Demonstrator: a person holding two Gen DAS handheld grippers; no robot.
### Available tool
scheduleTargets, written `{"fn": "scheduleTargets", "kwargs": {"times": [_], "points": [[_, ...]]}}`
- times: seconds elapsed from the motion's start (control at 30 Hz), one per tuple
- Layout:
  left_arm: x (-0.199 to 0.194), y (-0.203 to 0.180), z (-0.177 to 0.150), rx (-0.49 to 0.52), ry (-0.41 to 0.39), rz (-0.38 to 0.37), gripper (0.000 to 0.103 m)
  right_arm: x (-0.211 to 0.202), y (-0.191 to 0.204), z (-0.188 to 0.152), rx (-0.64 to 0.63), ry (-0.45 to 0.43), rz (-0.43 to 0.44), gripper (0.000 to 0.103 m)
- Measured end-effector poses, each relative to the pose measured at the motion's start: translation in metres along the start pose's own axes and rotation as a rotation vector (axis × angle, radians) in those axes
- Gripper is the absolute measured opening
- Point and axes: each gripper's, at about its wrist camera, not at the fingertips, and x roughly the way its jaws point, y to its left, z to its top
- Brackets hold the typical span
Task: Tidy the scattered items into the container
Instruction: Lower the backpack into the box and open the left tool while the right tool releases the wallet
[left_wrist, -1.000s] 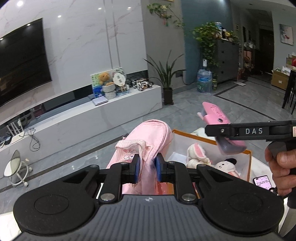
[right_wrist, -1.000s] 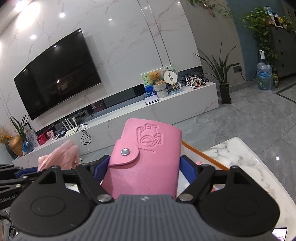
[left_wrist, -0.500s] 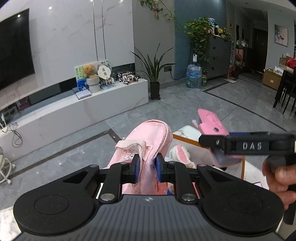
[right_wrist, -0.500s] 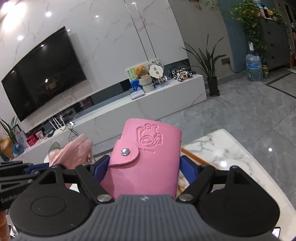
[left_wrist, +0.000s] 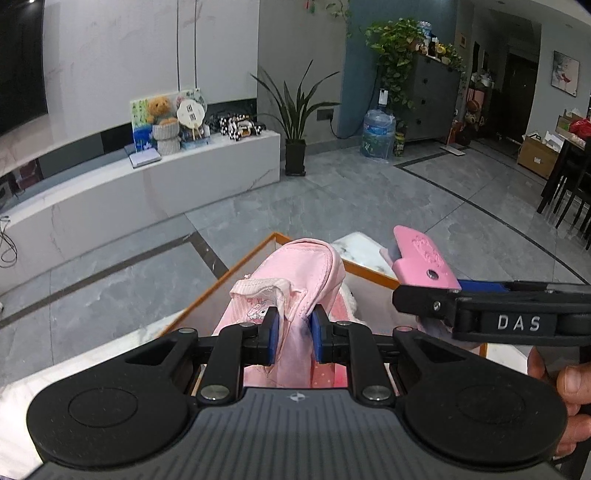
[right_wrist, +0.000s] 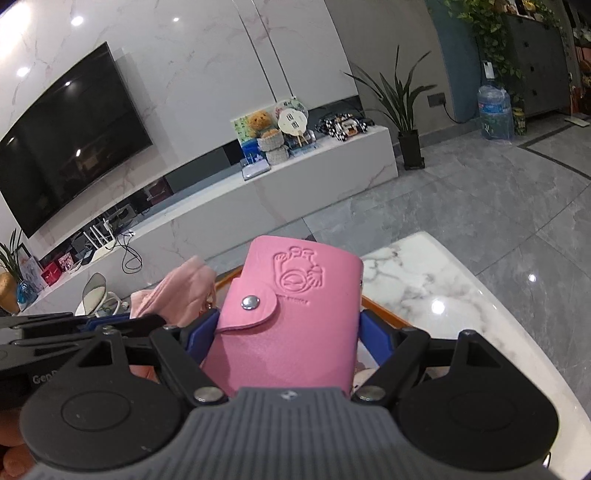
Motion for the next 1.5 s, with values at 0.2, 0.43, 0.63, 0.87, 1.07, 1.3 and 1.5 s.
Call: {"fn": "scheduleTargets", "kwargs": {"times": [0.2,0.43,0.63,0.87,1.07,1.3,1.5], "points": [[0.023,0.002,-0.002,-0.021,0.050,0.037,0.028,0.020,-0.008,-0.002,0.046,0.083,-0.003,0.083],[0.029,0.002,-0.005,-0.051,0.027,0.050,0.059,0.027,-0.010,-0.002,0.068,0.124,-0.009,0.085],[0.030,0.001,-0.006,-0.051,0.036,0.045,0.059,0.023,-0.007,0.001,0.069,0.099,0.008,0.092],[0.028,0.003,-0.009,-0.061,0.037,0.047,0.059,0.022,-0.003,0.002,0.059,0.085,0.033,0.094],[0.028,0.000,-0.008,-0.054,0.033,0.049,0.059,0.021,-0.003,0.002,0.061,0.084,0.032,0.094],[0.030,-0.003,-0.010,-0.050,0.033,0.043,0.059,0.021,-0.001,0.002,0.056,0.085,0.030,0.094],[0.031,0.001,-0.012,-0.048,0.032,0.040,0.059,0.019,0.001,0.002,0.052,0.083,0.031,0.094]]}}
